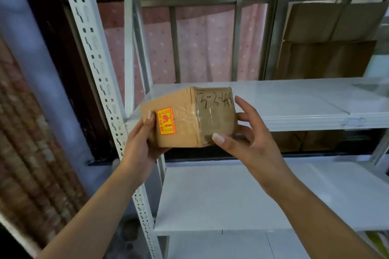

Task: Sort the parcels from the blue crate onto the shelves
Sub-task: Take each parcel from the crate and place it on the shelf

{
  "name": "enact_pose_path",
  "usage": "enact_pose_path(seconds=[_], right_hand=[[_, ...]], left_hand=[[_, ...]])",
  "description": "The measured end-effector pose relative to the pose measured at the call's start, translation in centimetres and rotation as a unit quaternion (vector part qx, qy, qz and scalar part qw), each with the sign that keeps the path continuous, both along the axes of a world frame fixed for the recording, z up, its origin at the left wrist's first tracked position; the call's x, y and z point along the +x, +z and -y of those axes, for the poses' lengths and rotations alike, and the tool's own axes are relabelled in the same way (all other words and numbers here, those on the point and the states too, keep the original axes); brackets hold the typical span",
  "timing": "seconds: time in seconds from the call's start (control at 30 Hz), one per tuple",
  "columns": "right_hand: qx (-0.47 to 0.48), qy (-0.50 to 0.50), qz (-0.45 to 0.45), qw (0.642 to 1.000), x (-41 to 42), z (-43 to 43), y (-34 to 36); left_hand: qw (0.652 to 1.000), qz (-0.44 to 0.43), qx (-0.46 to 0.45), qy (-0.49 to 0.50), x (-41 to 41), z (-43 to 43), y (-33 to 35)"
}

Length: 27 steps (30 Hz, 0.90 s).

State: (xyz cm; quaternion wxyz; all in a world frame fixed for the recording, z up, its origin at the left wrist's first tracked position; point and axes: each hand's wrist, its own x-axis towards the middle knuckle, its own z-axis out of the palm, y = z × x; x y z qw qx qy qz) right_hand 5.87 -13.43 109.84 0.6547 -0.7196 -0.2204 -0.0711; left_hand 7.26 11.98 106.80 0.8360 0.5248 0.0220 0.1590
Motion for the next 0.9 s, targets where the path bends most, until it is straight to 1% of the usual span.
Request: enact_pose_path(seconds=[0.1,0.2,0.27,0.37,0.43,0.53,0.6,0.67,0.73,0.8,0.9], right_hand=[[0.041,-0.023,0.013,0.999,0.0,-0.5,0.8],[0.078,-0.038,0.019,0.996,0.0,-0.8,1.5],[0.084,-0.053,0.024,0.995,0.1,-0.9,1.9],[0.109,-0.082,0.034,0.99,0.4,-0.7,2.6],[0.095,-0.098,0.046,0.99,0.6,-0.3,3.1],[0.073,-0.121,0.049,0.989,1.2,0.3,3.6],[0.061,-0.142,0.051,0.987,1.4,0.7,3.9],[0.064,-0.153,0.05,0.985,1.4,1.3,4.3],[0.06,-0.159,0.045,0.984,1.2,2.2,4.9],[0.038,-0.173,0.037,0.983,0.9,3.4,5.4],[0.017,-0.206,0.026,0.978,0.4,5.8,6.0]], left_hand=[[0.998,0.025,0.025,0.049,0.6,1.5,1.4],[0.987,0.068,0.097,0.107,0.8,3.3,2.8],[0.979,0.092,0.159,0.091,0.8,3.9,3.6],[0.963,0.102,0.249,0.013,0.2,5.1,4.8],[0.952,0.116,0.283,0.018,0.0,6.0,5.5],[0.944,0.127,0.296,0.071,0.0,6.8,6.1],[0.945,0.134,0.284,0.09,0.1,7.4,6.6],[0.954,0.151,0.25,0.067,0.1,8.0,7.2],[0.964,0.157,0.214,0.019,0.3,8.6,7.8],[0.965,0.154,0.212,-0.017,0.8,9.4,8.3],[0.958,0.157,0.235,-0.049,1.5,11.6,8.8]])
